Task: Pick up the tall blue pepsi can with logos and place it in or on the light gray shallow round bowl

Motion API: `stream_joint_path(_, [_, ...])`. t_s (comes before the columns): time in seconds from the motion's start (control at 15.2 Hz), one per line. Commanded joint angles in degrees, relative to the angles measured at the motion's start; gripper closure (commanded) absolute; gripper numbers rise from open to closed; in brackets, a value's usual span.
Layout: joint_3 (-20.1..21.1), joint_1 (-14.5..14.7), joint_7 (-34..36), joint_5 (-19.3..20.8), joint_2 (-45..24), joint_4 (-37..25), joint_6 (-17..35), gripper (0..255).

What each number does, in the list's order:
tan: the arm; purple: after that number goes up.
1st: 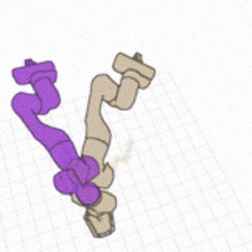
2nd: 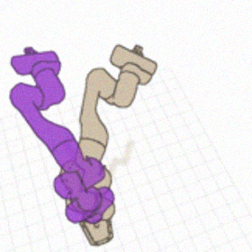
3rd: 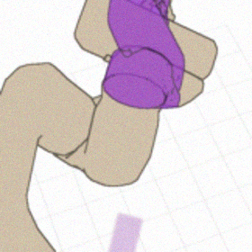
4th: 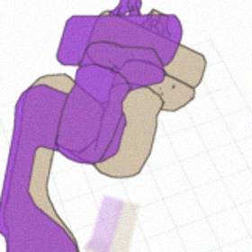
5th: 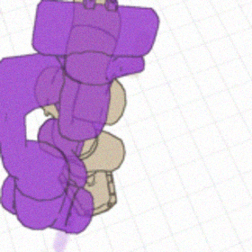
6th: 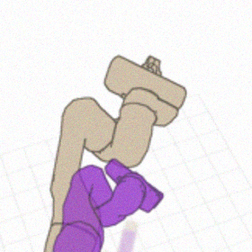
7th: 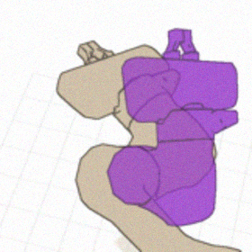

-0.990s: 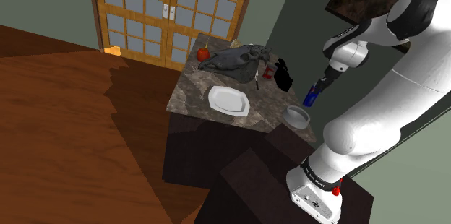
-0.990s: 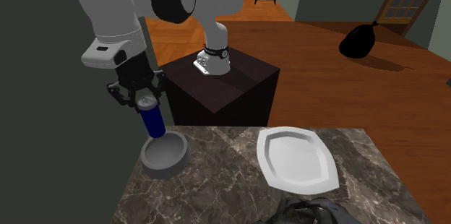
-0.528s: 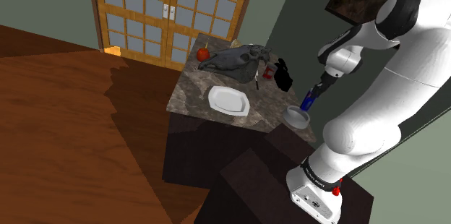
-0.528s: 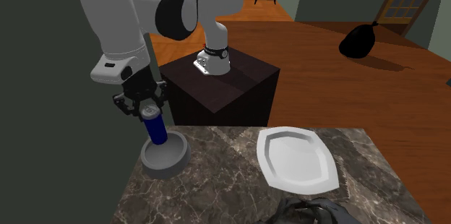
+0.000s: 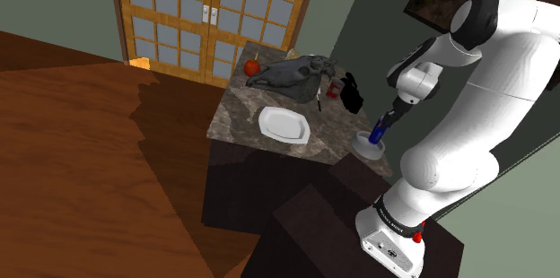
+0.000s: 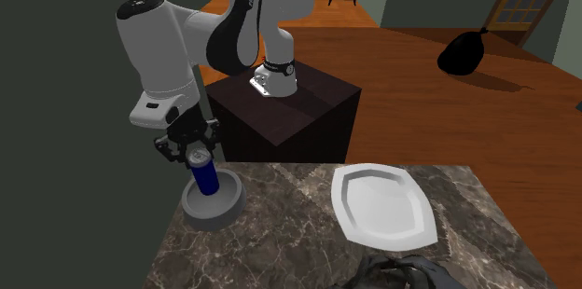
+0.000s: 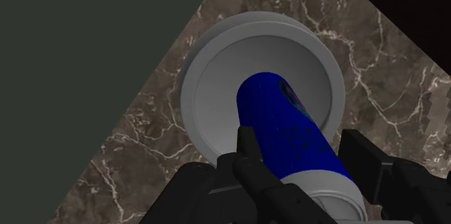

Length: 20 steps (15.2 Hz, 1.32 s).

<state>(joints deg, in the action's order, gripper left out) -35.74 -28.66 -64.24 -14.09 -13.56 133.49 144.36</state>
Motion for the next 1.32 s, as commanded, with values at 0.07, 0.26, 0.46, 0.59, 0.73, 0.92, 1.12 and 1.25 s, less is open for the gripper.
stream_joint_path(0.07, [0.3,-0.2,-0.4,-0.6,-0.6,-0.1,0.4,255])
stream_joint_path(0.26, [0.3,-0.2,-0.4,-0.6,-0.6,-0.1,0.4,255])
stream_joint_path(0.46, [0.3,-0.2,-0.4,-0.6,-0.6,-0.1,0.4,0])
stream_joint_path(0.59, [0.3,-0.2,-0.4,-0.6,-0.6,-0.1,0.4,0])
stream_joint_path(0.73, [0.3,-0.2,-0.4,-0.6,-0.6,-0.1,0.4,0])
stream_joint_path(0.92, [-1.7,1.3,2.5,3.5,3.2,-0.4,-2.8,0])
stream_joint_path(1.12, [-2.8,2.1,4.9,7.0,6.5,-0.9,-5.8,0])
stream_joint_path(1.25, [-2.8,2.1,5.0,7.0,6.5,-0.9,-5.8,0])
